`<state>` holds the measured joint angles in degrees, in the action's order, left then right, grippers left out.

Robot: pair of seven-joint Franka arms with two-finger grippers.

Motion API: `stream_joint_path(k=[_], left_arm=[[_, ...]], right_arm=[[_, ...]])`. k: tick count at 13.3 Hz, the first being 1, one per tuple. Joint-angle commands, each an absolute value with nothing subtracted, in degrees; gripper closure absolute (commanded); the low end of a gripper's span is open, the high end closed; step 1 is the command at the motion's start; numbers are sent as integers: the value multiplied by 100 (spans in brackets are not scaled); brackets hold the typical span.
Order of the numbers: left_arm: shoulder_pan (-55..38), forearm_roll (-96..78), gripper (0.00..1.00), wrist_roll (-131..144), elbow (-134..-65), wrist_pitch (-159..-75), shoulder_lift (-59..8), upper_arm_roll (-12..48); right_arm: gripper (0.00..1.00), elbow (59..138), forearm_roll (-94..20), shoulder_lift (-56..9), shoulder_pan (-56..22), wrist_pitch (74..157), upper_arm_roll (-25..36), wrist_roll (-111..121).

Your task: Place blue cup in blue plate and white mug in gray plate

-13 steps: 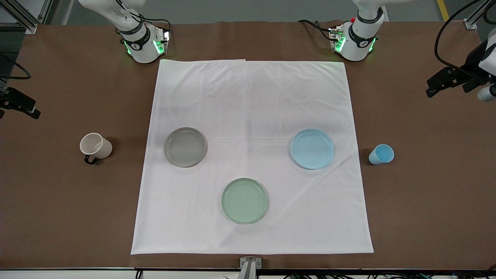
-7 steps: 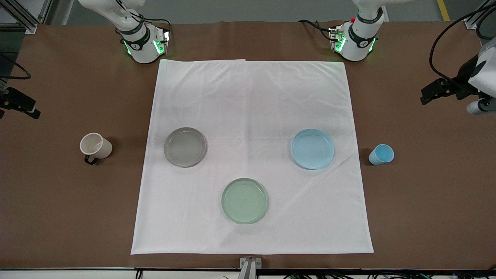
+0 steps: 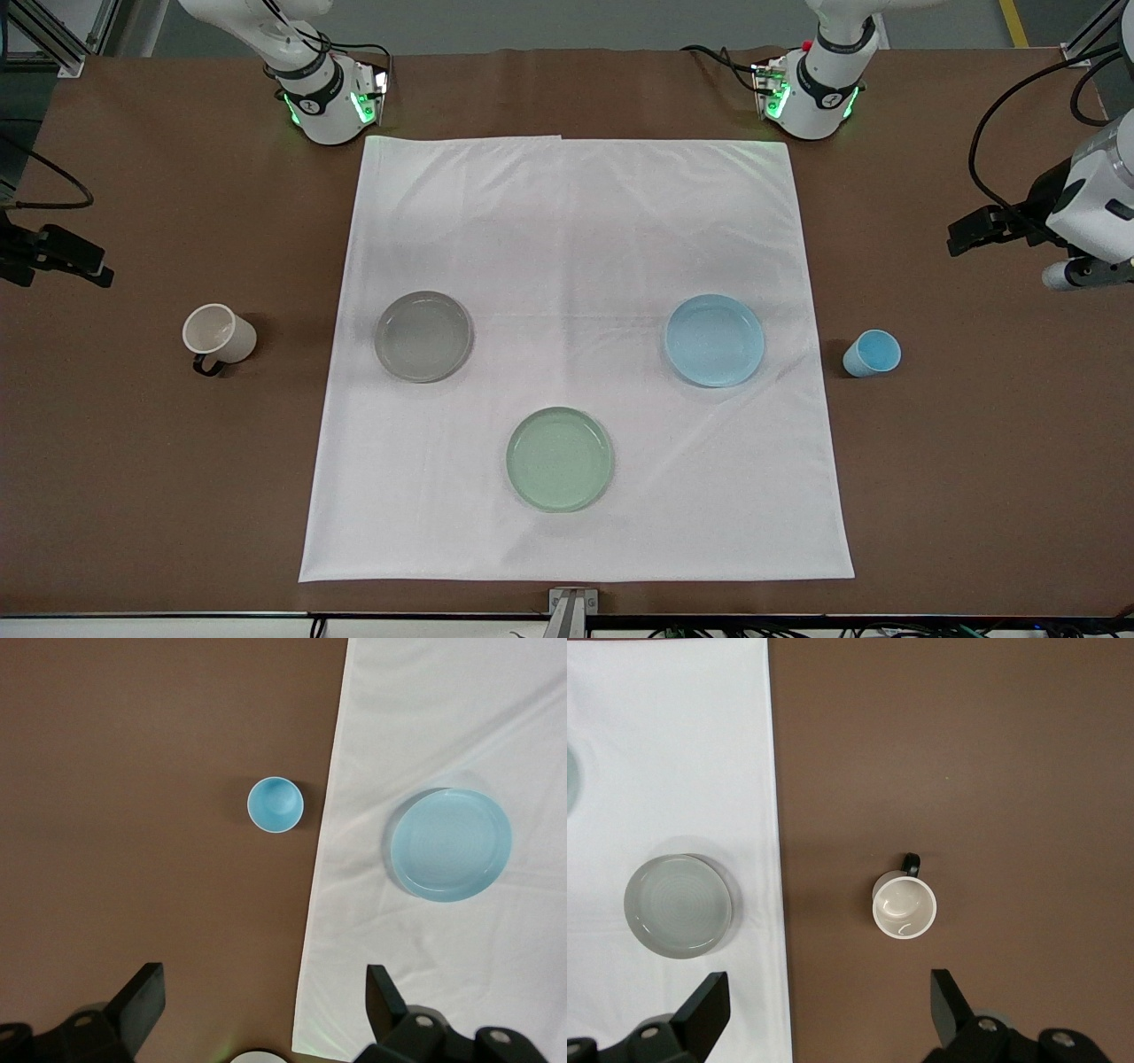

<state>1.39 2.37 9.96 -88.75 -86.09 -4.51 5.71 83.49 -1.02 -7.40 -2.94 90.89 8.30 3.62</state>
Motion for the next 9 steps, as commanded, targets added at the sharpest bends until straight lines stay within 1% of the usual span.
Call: stream_joint_path(k=[1, 3, 5, 7, 9], left_arm=[[228, 220, 0, 949, -9384, -9103, -501, 571], [439, 211, 0, 949, -10060, -9910, -553, 571], [518, 202, 0, 1028, -10667, -10745, -694, 580], [536, 211, 0, 1028, -11151, -11606, -887, 571], [676, 211, 1, 1028, -11416, -12231, -1229, 571]], right_arm=[[0, 8314, -18, -1087, -115, 9053, 835, 343], [0, 8341, -35, -1623, 113, 9236, 826, 360], [0, 8620, -87, -1976, 272, 9762, 826, 693], [0, 9260, -105, -2100, 412, 10682, 826, 712], [0, 9876, -114, -2179, 527, 11545, 817, 694]])
